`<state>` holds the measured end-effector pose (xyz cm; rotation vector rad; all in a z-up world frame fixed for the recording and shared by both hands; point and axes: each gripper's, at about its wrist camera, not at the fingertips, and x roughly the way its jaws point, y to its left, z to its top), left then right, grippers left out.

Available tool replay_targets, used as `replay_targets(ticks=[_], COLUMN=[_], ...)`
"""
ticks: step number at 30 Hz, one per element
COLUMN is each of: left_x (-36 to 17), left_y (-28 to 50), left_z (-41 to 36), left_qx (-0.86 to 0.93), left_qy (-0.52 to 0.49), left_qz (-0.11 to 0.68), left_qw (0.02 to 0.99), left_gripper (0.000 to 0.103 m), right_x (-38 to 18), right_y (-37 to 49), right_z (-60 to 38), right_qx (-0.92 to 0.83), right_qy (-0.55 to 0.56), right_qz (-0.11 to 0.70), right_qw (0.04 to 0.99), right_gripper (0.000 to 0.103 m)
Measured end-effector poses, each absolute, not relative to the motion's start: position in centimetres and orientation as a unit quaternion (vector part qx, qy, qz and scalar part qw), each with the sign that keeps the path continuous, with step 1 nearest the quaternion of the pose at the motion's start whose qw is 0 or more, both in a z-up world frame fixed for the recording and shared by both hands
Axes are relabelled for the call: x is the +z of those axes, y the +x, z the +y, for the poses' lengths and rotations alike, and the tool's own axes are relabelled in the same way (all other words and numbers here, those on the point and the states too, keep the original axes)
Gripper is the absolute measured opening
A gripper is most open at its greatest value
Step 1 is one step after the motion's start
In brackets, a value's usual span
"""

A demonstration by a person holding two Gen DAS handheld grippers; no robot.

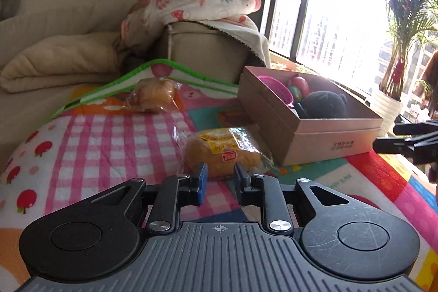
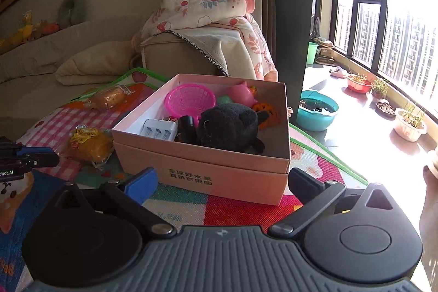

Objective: Organize objects
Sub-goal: 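Grasp the bagged round bun with the left tool while the right tool grasps the bagged bread loaf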

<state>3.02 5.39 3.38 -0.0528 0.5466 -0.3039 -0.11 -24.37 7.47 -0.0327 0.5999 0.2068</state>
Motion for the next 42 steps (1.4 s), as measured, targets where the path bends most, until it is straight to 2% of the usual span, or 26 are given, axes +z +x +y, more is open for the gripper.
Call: replay_targets(ticks=[9, 15, 24, 35, 39, 42], left_x=[7.2, 4.7, 3.7, 4.2, 4.0, 5.0], left_y=[16.4, 24.2, 24.7, 22.9, 23.0, 21.7], left_z=[8.3, 8.1, 4.8, 7.7, 8.7, 7.5], left_qx=[-0.085, -0.052, -0.057, -0.089, -0.091, -0.135], left_qy=[-0.077, -0.046, 0.053, -0.016, -0.034, 0.006], left_qz=[0.273, 0.359, 0.323, 0.355, 0.355, 0.337], left_qw=[0.955, 0.931, 0.943, 0.93, 0.93, 0.932], left_gripper=[0.023, 0.024, 0.027, 0.029, 0.041, 0.041], right_x=[4.4, 4.3, 4.0, 3.8, 3.7, 3.7], right_y=[0.0, 0.0, 0.4, 0.7, 0.8, 0.7], right_z=[-21.7, -22.5, -22.2, -21.9, -21.7, -21.7], right_qx=[0.12, 0.122, 0.141, 0.135, 0.132, 0.132], right_qy=[0.001, 0.023, 0.023, 0.016, 0.008, 0.009], right_qz=[0.333, 0.335, 0.351, 0.364, 0.368, 0.368], right_qw=[0.935, 0.934, 0.925, 0.921, 0.92, 0.92], right_gripper=[0.103, 0.103, 0.103, 0.103, 0.103, 0.103])
